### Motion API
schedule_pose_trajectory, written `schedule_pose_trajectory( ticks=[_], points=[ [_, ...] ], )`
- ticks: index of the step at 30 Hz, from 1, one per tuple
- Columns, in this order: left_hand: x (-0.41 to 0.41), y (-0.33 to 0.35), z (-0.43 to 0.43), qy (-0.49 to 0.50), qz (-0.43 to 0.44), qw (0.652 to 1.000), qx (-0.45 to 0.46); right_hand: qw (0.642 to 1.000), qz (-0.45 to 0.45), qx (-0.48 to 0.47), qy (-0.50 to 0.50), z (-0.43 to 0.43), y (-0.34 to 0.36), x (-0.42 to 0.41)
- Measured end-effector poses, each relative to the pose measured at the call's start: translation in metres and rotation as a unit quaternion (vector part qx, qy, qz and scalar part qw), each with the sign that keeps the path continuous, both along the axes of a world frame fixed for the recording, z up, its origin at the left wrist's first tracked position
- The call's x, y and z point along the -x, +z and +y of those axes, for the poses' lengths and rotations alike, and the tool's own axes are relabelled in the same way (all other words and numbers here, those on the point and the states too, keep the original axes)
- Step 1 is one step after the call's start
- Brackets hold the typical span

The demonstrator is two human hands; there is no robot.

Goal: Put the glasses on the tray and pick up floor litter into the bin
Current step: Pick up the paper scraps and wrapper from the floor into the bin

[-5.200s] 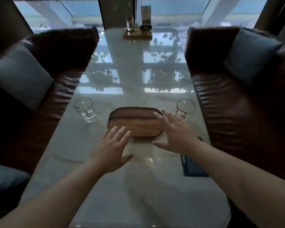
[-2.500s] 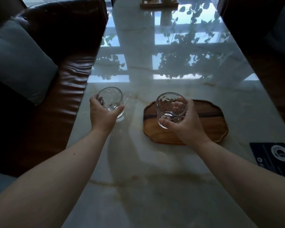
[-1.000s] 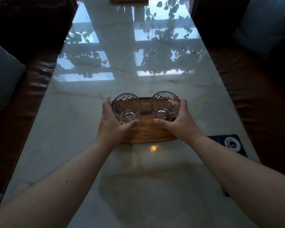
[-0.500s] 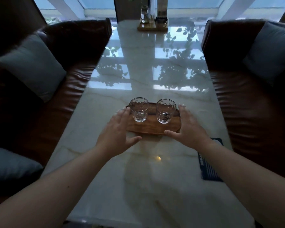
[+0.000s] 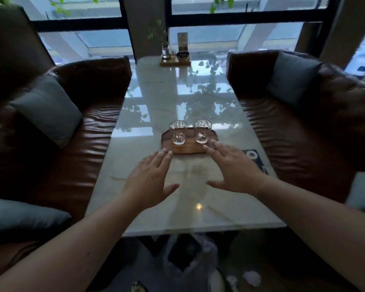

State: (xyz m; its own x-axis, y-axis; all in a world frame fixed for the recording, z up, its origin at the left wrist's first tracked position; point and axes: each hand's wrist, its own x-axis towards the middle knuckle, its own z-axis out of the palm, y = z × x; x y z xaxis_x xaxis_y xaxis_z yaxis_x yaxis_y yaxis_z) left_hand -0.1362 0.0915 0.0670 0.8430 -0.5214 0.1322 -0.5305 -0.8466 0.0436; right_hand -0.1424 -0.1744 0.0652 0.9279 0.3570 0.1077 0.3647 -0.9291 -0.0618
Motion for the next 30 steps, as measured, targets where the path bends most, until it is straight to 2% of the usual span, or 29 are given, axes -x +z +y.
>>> schedule_pose_trajectory(
  ticks=[6, 15, 25, 30],
  points=[
    [0.081, -0.023, 0.021, -0.033, 0.044, 0.998, -0.031, 0.998, 0.055, 0.036, -0.022, 0.023, -0.022, 0.1],
    [0.151, -0.063, 0.003, -0.054, 0.104, 0.993, -0.033, 0.991, 0.121, 0.008, -0.059, 0.0, -0.081, 0.191],
    [0.213, -0.142, -0.097, -0.033, 0.175, 0.982, -0.071, 0.973, 0.211, -0.03, -0.087, -0.102, -0.173, 0.26],
    [0.237, -0.192, -0.145, -0.009, 0.211, 0.976, -0.063, 0.967, 0.24, -0.013, -0.083, -0.16, -0.217, 0.285]
  ],
)
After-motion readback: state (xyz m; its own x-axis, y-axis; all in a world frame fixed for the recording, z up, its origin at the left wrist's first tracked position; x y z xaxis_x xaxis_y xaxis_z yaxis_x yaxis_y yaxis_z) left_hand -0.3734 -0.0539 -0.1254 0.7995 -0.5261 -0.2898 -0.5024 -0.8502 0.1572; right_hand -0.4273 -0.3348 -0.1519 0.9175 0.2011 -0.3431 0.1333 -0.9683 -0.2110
